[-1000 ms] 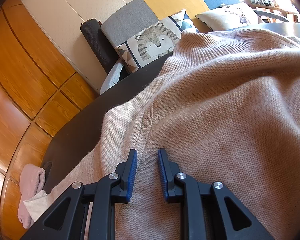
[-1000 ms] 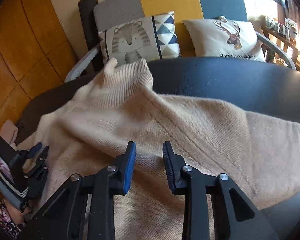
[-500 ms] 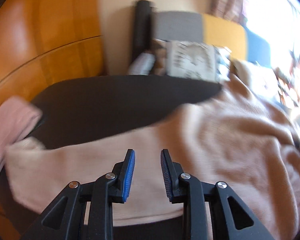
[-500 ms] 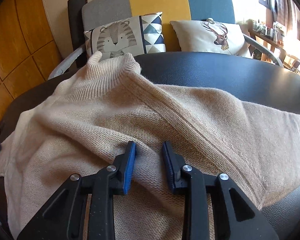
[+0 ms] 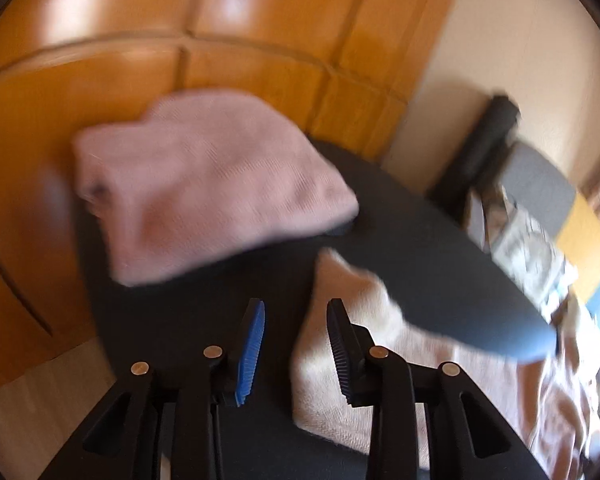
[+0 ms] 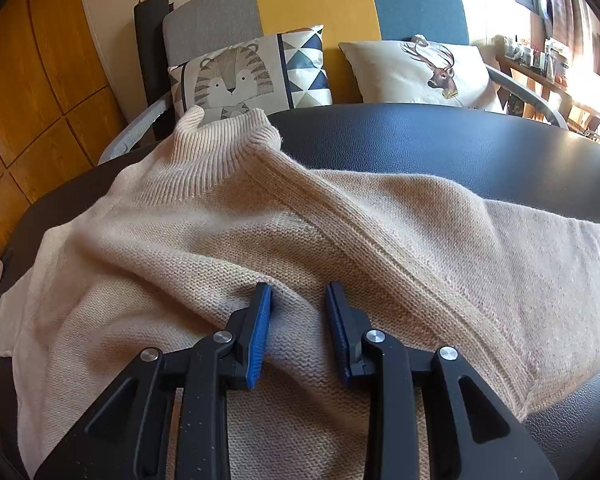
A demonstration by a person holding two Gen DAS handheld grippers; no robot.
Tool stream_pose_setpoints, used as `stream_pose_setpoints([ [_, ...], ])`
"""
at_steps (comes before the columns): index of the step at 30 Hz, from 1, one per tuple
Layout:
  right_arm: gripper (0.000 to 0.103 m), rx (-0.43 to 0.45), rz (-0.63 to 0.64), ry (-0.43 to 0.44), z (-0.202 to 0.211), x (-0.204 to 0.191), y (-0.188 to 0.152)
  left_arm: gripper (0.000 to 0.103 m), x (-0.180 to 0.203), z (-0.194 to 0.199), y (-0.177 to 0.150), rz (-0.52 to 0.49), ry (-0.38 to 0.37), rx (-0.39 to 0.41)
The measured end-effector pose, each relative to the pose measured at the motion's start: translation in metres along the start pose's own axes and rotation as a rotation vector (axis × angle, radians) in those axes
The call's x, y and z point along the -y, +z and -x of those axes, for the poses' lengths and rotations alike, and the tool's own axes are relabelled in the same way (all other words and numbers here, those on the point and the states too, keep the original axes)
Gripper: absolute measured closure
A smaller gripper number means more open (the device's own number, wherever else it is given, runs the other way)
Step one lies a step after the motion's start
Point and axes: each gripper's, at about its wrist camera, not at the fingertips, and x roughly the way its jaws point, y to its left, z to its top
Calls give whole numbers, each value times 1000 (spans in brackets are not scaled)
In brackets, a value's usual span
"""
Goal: Fold clothes
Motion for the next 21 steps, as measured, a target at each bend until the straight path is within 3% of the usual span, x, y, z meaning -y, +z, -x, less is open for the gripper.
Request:
stream_pose_setpoints([
  [1,72,0,0,0,0,0,0,70,8,-9,-1,-31,14,-35],
  [4,72,0,1,-1,0,0,0,71,36,-14,-8,-91,-43,-36],
  [6,72,-1,4,-6,-1,-1,0,70,63,-13,-14,-132,-133,-23],
  [9,72,0,8,-10,-1,-2,0,70,100,-21,-25,-217,-216,-76],
  [13,72,0,8,-10,-1,-2,0,70,121,-26,-43,-267,-231,-119],
  [15,72,0,8,-9,0,-1,0,70,110,-15,-38,-232,-240,-62],
  [17,72,0,7,-8,0,0,0,70,89,6,-28,-173,-226,44],
  [19,72,1,7,-8,-1,-1,0,70,62,19,-12,-93,-158,115],
  [21,72,1,6,-8,-1,-1,-1,70,33,14,-1,7,-92,103],
])
